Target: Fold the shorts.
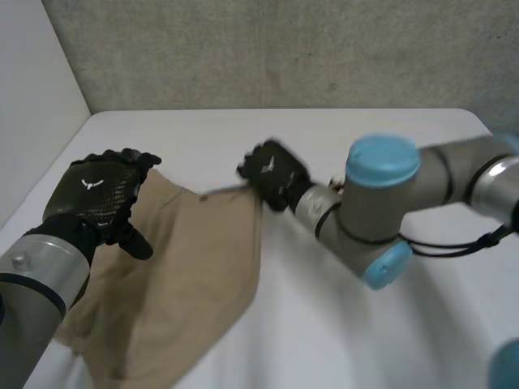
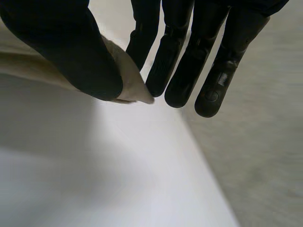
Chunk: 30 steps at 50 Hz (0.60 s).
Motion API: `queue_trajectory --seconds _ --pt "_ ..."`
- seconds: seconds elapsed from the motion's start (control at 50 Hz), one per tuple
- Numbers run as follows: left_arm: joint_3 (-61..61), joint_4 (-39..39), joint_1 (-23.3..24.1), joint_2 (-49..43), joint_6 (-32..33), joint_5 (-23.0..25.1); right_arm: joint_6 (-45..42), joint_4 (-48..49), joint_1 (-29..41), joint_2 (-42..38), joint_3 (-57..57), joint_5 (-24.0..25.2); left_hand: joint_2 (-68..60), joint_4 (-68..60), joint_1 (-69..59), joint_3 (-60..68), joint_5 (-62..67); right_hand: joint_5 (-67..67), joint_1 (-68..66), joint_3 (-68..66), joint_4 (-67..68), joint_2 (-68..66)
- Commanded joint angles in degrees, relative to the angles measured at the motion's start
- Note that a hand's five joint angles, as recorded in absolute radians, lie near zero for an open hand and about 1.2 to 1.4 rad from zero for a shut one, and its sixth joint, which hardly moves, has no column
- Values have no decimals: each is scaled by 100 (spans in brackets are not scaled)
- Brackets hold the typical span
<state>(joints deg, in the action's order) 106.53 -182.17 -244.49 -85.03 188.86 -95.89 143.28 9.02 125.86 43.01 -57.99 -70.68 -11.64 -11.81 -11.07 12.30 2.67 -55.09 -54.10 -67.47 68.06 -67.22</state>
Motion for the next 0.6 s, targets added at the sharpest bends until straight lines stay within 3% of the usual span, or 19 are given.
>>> queue_trajectory --seconds 0.02,0.08,0.12,0.2,0.36,0.5,0.52,0.6 --pt "17 15 -46 285 -8 9 508 -295 -106 1129 25 -1614 164 181 107 -230 -267 -1491 -2590 -1253 1194 -1278" --pt "26 23 -11 417 -16 9 499 -392 -185 1289 42 -1862 160 177 102 -226 -262 -1491 -2590 -1253 1194 -1278" --pt "26 24 -11 443 -16 9 455 -645 -404 1525 60 -2456 159 176 102 -225 -262 -1491 -2590 -1253 1194 -1278" --pt "140 15 24 488 -16 9 -7 -900 -728 1666 -97 -2888 109 126 52 -175 -212 -1491 -2590 -1253 1194 -1278" --pt "298 -3 313 338 -8 9 -274 -920 -1196 1938 -1265 -2881 -25 -8 -83 -41 -77 -1491 -2590 -1253 1194 -1278" --pt "254 6 1175 -198 -25 -9 -126 -631 -1389 2131 -1977 -2881 -93 -76 -150 27 -10 -1491 -2590 -1253 1194 -1278" --pt "202 -3 1636 -520 -16 -9 -55 -586 -1398 2193 -2023 -2881 -109 -93 -167 44 7 -1491 -2590 -1253 1194 -1278" --pt "158 -3 1887 -935 -16 -9 288 -506 -1407 2440 -2102 -2846 -143 -126 -201 77 41 -1491 -2590 -1253 1194 -1278"
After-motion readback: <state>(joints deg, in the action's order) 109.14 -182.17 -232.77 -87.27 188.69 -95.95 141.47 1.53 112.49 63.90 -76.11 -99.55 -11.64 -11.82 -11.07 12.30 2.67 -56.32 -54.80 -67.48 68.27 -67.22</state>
